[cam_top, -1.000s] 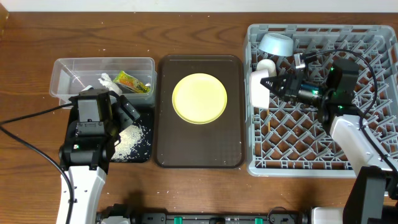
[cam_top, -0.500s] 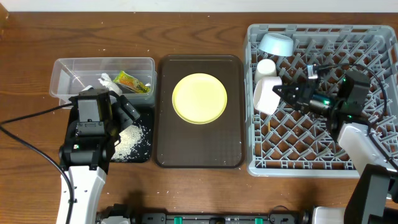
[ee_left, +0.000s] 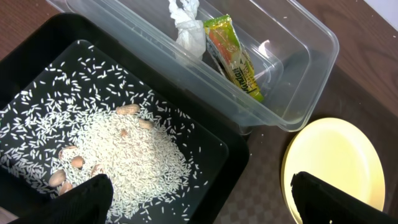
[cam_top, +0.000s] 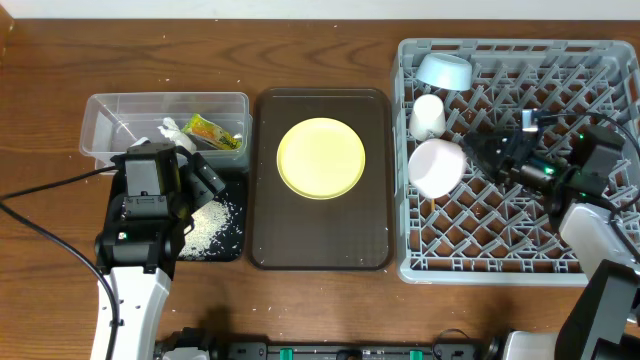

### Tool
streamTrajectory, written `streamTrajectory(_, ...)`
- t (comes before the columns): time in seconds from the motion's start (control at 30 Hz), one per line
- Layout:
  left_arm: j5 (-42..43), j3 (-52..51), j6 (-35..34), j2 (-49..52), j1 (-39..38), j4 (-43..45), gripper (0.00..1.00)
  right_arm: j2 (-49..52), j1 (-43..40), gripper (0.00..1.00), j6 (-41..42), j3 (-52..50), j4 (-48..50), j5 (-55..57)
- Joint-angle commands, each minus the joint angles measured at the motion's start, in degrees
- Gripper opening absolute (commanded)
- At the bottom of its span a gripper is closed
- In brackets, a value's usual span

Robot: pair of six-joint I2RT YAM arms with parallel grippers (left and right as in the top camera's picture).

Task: Sort waste into correct bins and load items into the dishwasher rack
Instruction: 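Lower the pink plate into the rack and release it, then move the right gripper left over the yellow plate on the brown tray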

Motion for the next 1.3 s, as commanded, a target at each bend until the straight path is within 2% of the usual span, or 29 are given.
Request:
streamTrajectory(0.0, -0.66, 0.83, 0.28, 0.04, 0.24, -0.09, 0.95, 0.55, -1.64, 0.54, 0.42, -0.22, 1.53, -1.09)
streamTrajectory(0.13, -0.66, 0.83, 0.26, 0.04, 0.24, -0.07, 0.95, 0.52, -2.36, 0.54, 5.16, -0.13, 7.63, -1.11)
streamTrajectory(0.33, -0.66, 0.83, 0.26, 0.04, 0.24, -0.09, 0.95, 0.37, -1.88, 0.44, 13.14, 1.86, 18.6, -1.03)
streamTrajectory(0.43, -0.66, 0.83, 0.28, 0.04, 0.24, -0.09, 0.95, 0.35, -1.01, 0.41, 13.68, 3.8, 19.37, -0.13)
streamTrajectory(0.8, -0.66, 0.83, 0.26, 0.04, 0.24, -0.09, 0.95, 0.35, 5.14, 0.4, 11.65, 10.78, 18.12, 14.32)
streamTrajectory(0.9, -0.66, 0.83, 0.26, 0.04, 0.24, -0.09, 0.95, 0.35, 8.46, 0.4, 5.68, 13.6, 10.73, 17.81)
streamTrajectory(0.97, -0.68, 0.83, 0.28, 0.04, 0.24, -0.09, 0.95, 0.35, 10.73, 0.4, -0.52, 16.13, 1.84, 22.58)
streamTrajectory(1.1, -0.66, 0.83, 0.28, 0.04, 0.24, -0.09, 0.95, 0.37, 17.38, 0.4, -16.48, 24.35, -21.31, 38.73)
streamTrajectory(1.27, -0.66, 0.83, 0.28, 0.04, 0.24, -0.09, 0.95, 0.37, 28.5, 0.41, -30.12, 33.68, -36.48, 58.4)
